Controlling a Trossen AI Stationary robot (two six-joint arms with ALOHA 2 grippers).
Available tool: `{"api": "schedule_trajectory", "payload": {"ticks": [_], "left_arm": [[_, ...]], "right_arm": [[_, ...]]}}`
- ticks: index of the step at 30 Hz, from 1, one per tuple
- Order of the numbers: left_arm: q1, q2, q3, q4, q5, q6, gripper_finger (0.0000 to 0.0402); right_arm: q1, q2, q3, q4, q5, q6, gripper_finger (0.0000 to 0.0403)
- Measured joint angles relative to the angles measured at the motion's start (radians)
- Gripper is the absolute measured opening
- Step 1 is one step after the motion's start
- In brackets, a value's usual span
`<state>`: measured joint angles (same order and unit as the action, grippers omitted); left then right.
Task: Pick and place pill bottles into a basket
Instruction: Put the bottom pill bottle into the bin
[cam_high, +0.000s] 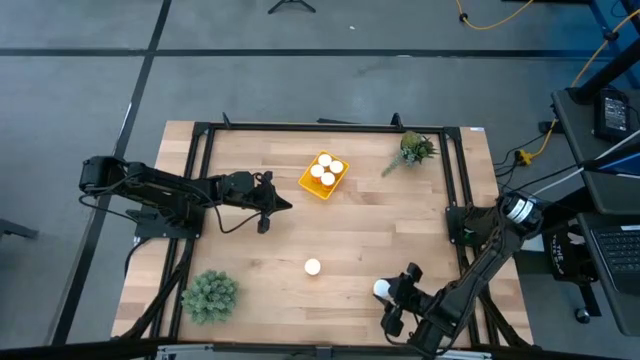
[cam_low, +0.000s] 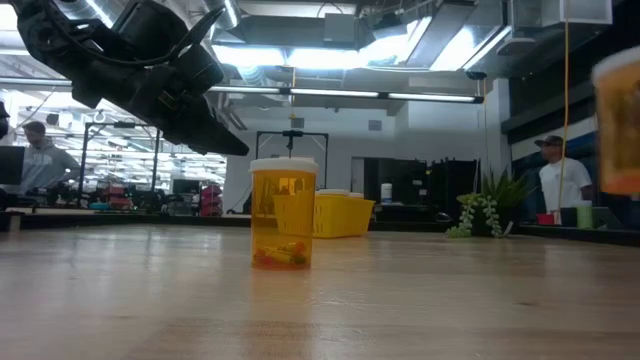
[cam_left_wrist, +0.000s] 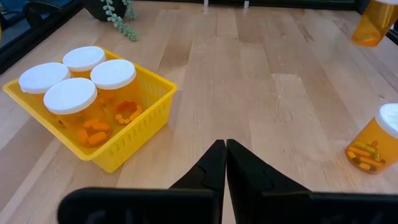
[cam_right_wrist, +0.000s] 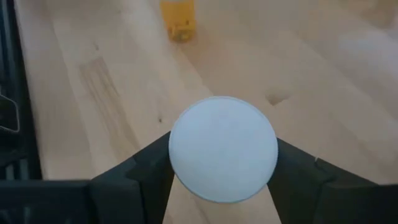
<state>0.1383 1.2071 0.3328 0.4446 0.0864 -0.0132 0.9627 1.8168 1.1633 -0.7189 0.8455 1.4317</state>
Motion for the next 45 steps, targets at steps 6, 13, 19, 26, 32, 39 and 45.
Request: {"api": "schedule_trajectory", "payload": {"ticks": [6,13,19,26,32,39,45], "left_arm": [[0.002,0.000,0.000,0.000,0.000,0.001,0.0010],[0.048,0.000,0.000,-0.009,0.000,0.060,0.0010],[0.089,0.000,0.000,-0.008,0.000,0.071,0.0010],[0.100,0.000,0.000,-0.008,0.000,0.151,0.0010],[0.100,0.000,0.000,-0.007,0.000,0.169,0.0010],[0.100,0.000,0.000,-0.023,0.000,0.166,0.0010],[0.100,0.000,0.000,-0.010,0.000,0.154,0.0010]], "right_arm": [[-0.065,-0.025,0.000,0.006,0.048,-0.141,0.0222],[-0.161,-0.079,0.000,0.024,0.053,-0.299,0.0222],[-0.243,-0.151,0.000,0.039,0.032,-0.403,0.0222],[-0.389,-0.247,-0.016,0.151,-0.130,-0.719,0.0222],[-0.583,-0.321,-0.132,0.382,-0.361,-1.038,0.0219],[-0.789,-0.430,-0.308,0.569,-0.501,-1.240,0.0213],[-0.852,-0.435,-0.365,0.783,-0.586,-1.412,0.0212]]}}
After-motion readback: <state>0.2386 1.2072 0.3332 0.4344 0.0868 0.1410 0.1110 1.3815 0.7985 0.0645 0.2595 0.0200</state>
